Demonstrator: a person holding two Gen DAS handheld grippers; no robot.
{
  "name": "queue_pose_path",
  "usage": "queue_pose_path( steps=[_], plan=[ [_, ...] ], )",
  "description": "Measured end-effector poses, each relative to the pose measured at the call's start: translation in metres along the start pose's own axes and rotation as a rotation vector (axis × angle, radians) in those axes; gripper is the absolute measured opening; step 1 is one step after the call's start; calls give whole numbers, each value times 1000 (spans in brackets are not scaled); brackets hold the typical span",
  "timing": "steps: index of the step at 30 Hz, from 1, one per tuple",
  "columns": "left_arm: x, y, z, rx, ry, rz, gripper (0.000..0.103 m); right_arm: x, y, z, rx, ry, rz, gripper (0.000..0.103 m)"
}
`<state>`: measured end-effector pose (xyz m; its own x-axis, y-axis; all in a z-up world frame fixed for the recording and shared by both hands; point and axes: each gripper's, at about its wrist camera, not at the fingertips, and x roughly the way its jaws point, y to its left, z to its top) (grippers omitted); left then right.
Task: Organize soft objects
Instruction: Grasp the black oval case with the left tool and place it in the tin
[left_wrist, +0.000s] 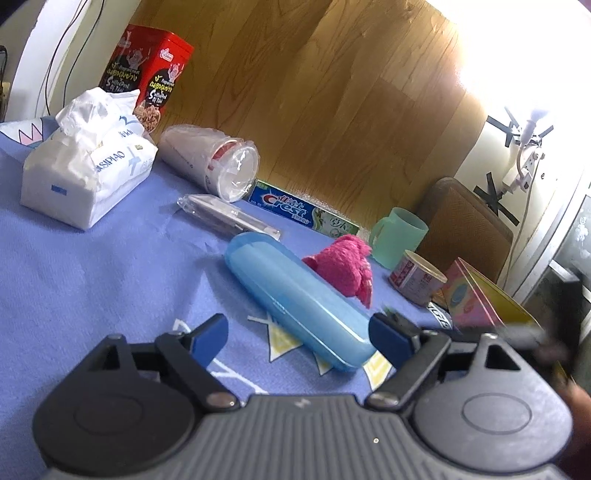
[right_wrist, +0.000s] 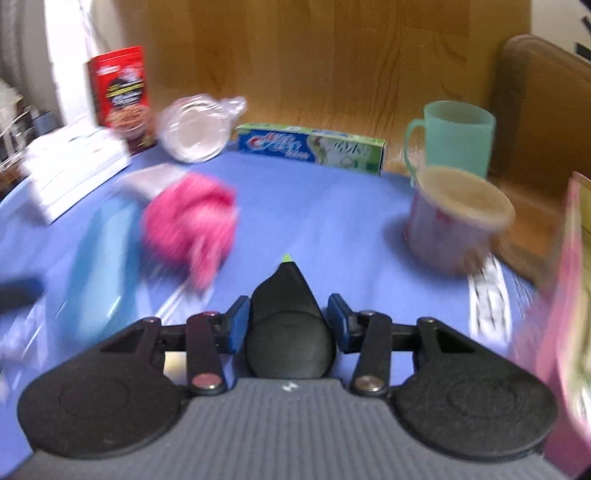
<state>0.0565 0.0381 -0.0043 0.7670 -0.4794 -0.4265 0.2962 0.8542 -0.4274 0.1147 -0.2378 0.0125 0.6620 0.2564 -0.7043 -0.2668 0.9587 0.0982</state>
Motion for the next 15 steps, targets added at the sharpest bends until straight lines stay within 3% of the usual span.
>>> queue_pose_path(
  steps=[4, 9, 13, 15],
  plan=[
    [-4, -4, -1, 27, -16, -13, 87, -50, 15, -46, 3, -35, 5, 49],
    [-1, -32, -8, 146, 27, -42, 86, -99, 20, -107, 17, -127, -182, 51],
    [12, -78, -20, 148, 164, -251, 85, -128, 6, -139, 165, -184, -201, 64],
    [21, -109, -27, 163, 247, -354, 83, -138, 6, -147, 174, -200, -183, 67]
  ],
)
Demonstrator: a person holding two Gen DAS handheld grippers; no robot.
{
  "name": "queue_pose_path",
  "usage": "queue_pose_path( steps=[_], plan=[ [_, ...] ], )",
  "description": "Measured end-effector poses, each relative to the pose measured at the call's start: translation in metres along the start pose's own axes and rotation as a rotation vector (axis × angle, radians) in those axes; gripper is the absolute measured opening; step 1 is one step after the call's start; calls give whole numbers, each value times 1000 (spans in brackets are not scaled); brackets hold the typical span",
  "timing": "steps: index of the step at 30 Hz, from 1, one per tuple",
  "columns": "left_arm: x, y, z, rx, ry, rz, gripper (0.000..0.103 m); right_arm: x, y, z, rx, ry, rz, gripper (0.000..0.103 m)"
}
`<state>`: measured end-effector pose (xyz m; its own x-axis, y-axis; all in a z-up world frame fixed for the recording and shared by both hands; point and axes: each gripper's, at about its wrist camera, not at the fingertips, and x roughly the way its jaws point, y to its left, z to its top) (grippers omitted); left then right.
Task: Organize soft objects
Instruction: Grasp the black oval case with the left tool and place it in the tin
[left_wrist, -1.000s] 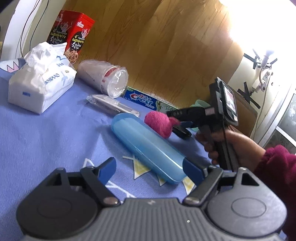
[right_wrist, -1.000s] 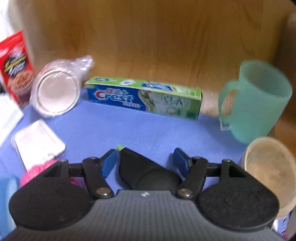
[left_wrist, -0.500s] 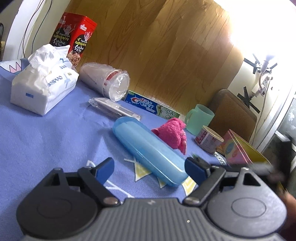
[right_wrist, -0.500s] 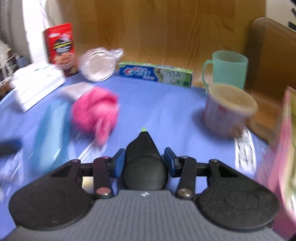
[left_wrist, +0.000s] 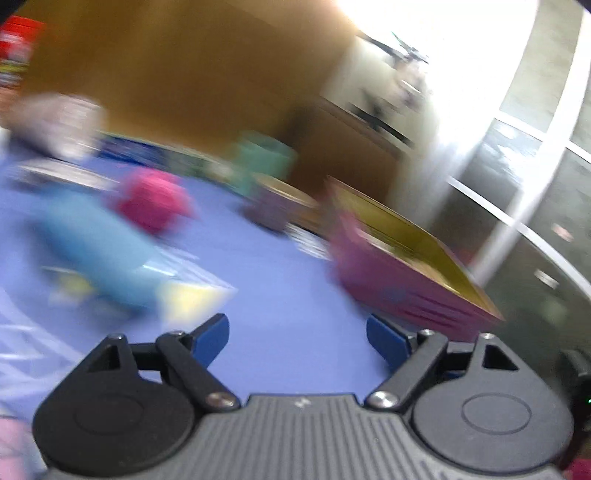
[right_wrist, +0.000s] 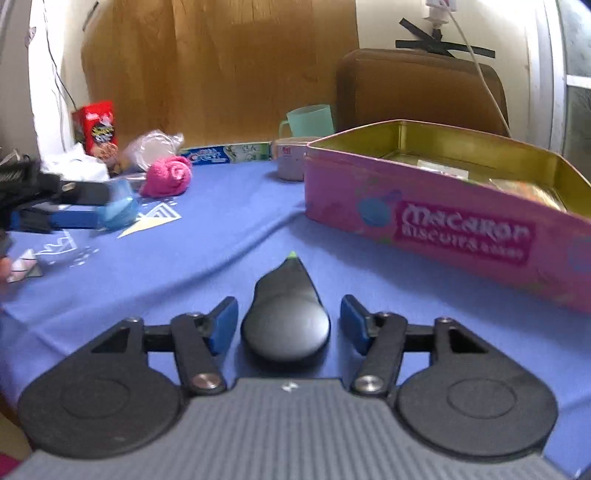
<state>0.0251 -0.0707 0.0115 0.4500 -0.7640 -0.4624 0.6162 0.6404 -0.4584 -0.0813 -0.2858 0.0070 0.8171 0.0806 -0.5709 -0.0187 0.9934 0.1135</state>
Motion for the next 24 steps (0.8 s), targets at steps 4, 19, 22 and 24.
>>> queue_pose_path(
  steps=[4, 19, 22, 24],
  plan=[
    [39, -45, -2, 23, 146, -162, 83, -12, 6, -10, -63, -10, 18, 78],
    [102, -67, -15, -24, 263, -151, 67, -20, 3, -22, -55, -95, -22, 51],
    [92, -76, -1, -12, 219, -183, 67, -27, 5, -22, -70, -160, -36, 51],
    [88, -85, 11, 21, 179, -201, 67, -35, 5, -17, -67, -220, -50, 51]
  ],
)
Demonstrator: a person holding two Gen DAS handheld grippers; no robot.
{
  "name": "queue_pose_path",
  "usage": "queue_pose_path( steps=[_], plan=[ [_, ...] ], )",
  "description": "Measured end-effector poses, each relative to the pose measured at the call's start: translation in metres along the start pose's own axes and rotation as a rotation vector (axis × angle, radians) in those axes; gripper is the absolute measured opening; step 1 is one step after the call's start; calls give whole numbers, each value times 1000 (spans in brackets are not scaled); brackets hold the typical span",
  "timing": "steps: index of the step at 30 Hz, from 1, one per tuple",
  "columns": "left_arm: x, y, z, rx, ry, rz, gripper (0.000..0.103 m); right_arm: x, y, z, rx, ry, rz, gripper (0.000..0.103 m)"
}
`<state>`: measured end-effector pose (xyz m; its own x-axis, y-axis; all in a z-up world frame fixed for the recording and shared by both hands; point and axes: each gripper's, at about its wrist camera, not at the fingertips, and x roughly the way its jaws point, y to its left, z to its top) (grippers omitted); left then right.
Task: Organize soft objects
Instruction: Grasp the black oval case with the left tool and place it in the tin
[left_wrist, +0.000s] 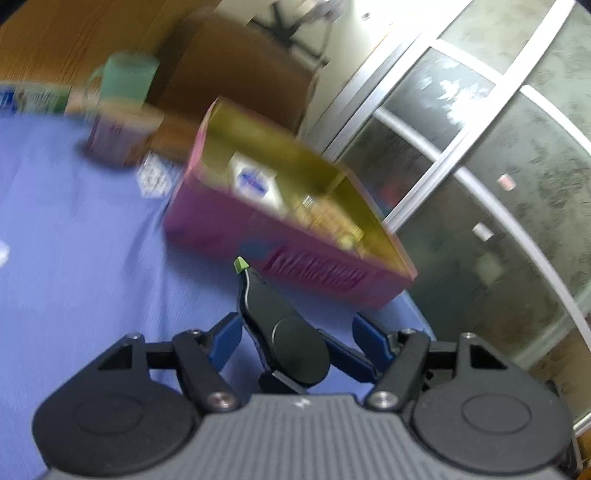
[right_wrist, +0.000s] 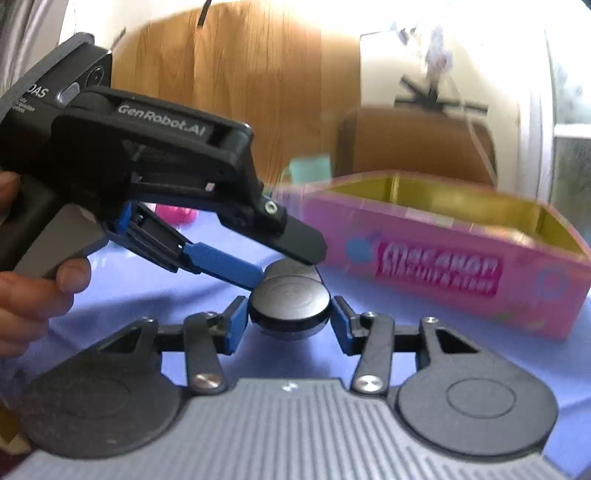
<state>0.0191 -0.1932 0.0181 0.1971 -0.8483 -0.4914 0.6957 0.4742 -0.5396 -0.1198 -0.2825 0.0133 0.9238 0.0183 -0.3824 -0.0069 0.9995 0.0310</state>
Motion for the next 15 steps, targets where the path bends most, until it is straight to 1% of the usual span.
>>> queue_pose_path(
  steps=[2, 4, 8, 9, 11, 13, 15],
  plan=[
    [-1, -11, 13, 53, -29, -5, 67, -3, -4, 10, 1, -62, -23, 51],
    [6, -20, 28, 91, -41, 2, 67, -1, -9, 19, -14, -107, -52, 51],
    [30, -28, 57, 141, -69, 21, 68, 17, -26, 39, -13, -155, -108, 51],
    [38, -28, 63, 153, -76, 35, 69, 26, -33, 45, -1, -159, -116, 51],
    [54, -26, 75, 172, -83, 77, 76, 44, -44, 53, 25, -157, -128, 51],
    [70, -19, 84, 169, -81, 133, 77, 72, -55, 60, 50, -133, -142, 52],
    [77, -11, 88, 145, -82, 178, 77, 100, -63, 61, 50, -87, -152, 52]
  ],
)
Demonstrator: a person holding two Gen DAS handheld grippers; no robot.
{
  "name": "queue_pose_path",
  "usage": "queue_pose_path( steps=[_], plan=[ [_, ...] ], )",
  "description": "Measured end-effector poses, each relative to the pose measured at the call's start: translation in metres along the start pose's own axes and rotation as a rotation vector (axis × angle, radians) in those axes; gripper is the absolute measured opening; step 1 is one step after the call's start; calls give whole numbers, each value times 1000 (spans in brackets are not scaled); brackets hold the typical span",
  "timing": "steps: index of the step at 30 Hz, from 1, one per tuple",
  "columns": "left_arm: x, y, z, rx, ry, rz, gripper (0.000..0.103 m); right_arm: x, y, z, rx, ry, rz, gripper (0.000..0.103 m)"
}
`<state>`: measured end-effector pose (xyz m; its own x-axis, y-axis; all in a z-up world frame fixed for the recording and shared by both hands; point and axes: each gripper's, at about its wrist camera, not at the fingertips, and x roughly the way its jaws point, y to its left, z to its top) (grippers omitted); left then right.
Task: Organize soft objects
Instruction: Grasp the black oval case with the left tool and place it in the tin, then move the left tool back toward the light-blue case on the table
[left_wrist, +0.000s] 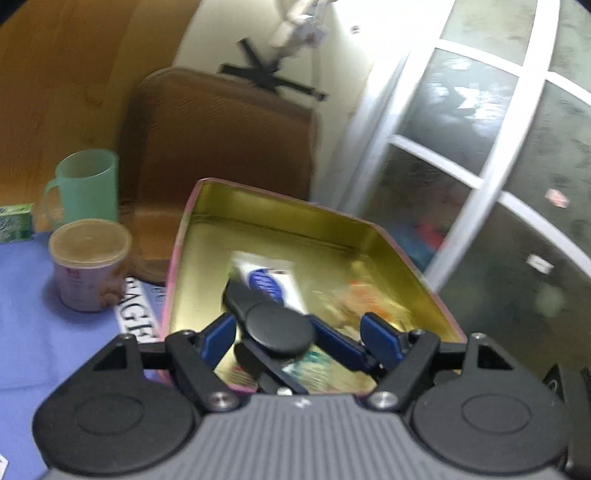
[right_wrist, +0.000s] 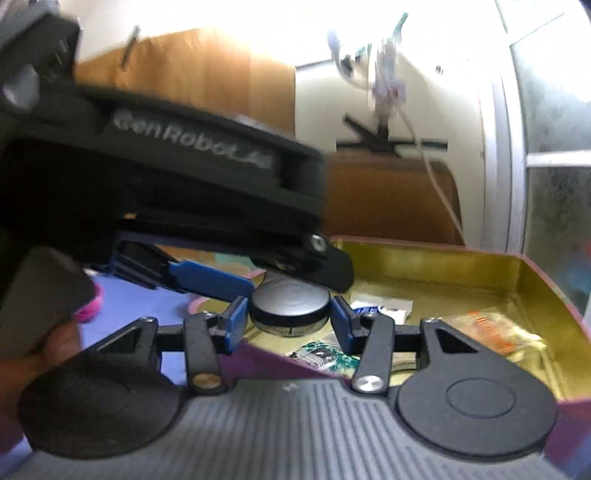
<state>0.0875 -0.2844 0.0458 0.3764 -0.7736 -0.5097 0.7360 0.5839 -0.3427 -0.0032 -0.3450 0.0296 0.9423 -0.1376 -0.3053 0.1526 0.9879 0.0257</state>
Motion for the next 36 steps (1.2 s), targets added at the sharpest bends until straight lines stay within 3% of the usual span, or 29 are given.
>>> queue_pose_path(
  steps=[4, 8, 12, 19, 25, 29, 32, 36],
  plan=[
    [-14, 16, -7, -72, -7, -32, 77, 8, -6, 7, 44, 15, -5, 58],
    [-58, 28, -26, -93, -59, -76, 78, -18, -4, 0, 36, -22, 5, 58],
    [-105, 54, -62, -131, -79, -56, 78, -44, 5, -11, 69, -32, 42, 58],
    [-185, 117, -126, -238, -98, 140, 78, -47, 43, -6, -7, -21, 187, 58],
    [-240, 177, -144, -357, -216, 437, 77, -19, 101, -3, -50, 139, 423, 59],
    [-252, 195, -148, -459, -297, 415, 76, 1, 152, 2, -144, 211, 549, 74],
    [-255, 194, -149, -462, -319, 438, 76, 21, 185, 7, -199, 246, 584, 74],
    [-261, 199, -153, -499, -333, 410, 76, 57, 212, 9, -219, 333, 597, 72]
  ],
)
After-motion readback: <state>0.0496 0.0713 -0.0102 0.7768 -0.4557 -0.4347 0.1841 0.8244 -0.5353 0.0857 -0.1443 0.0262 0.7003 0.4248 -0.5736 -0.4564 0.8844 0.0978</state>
